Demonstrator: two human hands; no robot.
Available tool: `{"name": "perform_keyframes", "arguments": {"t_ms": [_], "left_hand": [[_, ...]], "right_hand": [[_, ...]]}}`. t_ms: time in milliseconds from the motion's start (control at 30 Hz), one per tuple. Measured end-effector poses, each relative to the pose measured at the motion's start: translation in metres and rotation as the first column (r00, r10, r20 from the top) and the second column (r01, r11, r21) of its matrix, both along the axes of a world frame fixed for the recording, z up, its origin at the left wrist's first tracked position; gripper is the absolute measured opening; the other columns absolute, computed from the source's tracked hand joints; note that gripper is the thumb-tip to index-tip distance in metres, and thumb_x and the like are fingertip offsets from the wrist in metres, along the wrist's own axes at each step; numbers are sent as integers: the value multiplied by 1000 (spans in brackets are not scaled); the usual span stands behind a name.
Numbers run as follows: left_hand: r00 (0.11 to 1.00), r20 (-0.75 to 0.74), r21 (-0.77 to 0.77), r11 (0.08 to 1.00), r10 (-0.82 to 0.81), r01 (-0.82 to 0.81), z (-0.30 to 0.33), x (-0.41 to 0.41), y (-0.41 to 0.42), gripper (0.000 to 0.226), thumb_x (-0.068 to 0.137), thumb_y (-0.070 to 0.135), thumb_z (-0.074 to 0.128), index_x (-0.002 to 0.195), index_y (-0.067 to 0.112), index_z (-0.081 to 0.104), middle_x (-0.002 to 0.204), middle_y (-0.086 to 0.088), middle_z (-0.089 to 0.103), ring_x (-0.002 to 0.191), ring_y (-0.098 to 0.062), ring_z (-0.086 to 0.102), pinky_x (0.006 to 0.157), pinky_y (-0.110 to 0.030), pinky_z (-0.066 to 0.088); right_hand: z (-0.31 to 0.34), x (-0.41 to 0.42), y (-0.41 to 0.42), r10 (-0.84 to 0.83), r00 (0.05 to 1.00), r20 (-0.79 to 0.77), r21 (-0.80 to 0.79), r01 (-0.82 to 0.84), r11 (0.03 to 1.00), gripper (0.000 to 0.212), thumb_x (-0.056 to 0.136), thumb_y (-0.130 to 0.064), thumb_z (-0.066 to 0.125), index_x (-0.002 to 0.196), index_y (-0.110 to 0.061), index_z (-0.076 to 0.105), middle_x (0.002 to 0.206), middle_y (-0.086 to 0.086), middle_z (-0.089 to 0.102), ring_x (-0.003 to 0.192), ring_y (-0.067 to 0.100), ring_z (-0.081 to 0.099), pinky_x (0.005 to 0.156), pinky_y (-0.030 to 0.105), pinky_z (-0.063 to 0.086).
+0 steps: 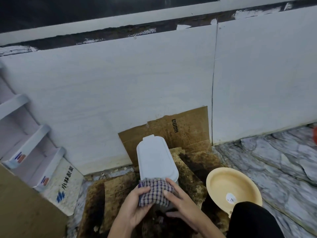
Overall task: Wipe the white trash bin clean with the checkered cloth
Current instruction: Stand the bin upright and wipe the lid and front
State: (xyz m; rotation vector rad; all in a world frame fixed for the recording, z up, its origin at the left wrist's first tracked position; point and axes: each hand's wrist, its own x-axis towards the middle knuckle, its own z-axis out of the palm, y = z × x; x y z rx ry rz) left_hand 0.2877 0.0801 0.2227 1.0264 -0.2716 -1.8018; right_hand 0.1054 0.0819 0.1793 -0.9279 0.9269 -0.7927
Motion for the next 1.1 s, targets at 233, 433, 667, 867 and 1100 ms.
{"name": "perform_keyframes", "arguments": {"t_ms": [233, 433, 667, 867, 1100], "left_hand": [[869, 476, -101, 974, -133, 204, 12, -30, -3, 50, 91, -3, 62, 137, 15, 51, 124, -16, 66, 107, -34, 69, 88, -50, 58], [384, 907, -134, 745, -174, 653, 10, -74, 16, 103, 71, 25, 84, 151, 44, 22, 139, 7, 40, 125, -13, 50, 104, -36, 49], [195, 980, -125, 626, -45, 770, 6, -125, 45, 88, 77, 27, 77, 154, 24, 34, 147, 3, 33, 137, -12, 35, 113, -23, 25], [164, 986, -123, 589, -16, 799, -11, -147, 40, 85, 82, 24, 75, 154, 16, 31, 153, 2, 29, 138, -13, 36, 113, -25, 28], [102, 988, -20, 575, -111, 818, -63, -188, 17, 71, 85, 16, 71, 147, 10, 39, 144, -3, 33, 113, -5, 36, 91, -10, 27]], "right_hand": [[32, -35, 14, -238, 969, -64, -220, 219, 951, 44, 90, -3, 66, 126, -27, 59, 124, 4, 68, 113, 18, 65, 93, 36, 55], [36, -84, 47, -468, 782, -412, -529, 213, 821, 48, 91, -3, 60, 131, -30, 59, 132, -16, 54, 116, -4, 56, 97, 22, 50], [35, -119, 83, -580, 577, -575, -643, 120, 756, 50, 85, -8, 61, 126, -36, 56, 124, -13, 57, 117, 1, 51, 98, 11, 37], [19, -137, 88, -604, 484, -634, -611, 166, 774, 42, 90, -12, 62, 130, -25, 60, 123, -8, 56, 110, 7, 53, 93, 21, 44], [-44, -153, 74, -601, 424, -677, -529, 287, 799, 44, 86, -6, 60, 128, -20, 62, 124, -2, 58, 114, 12, 54, 101, 26, 43]]}}
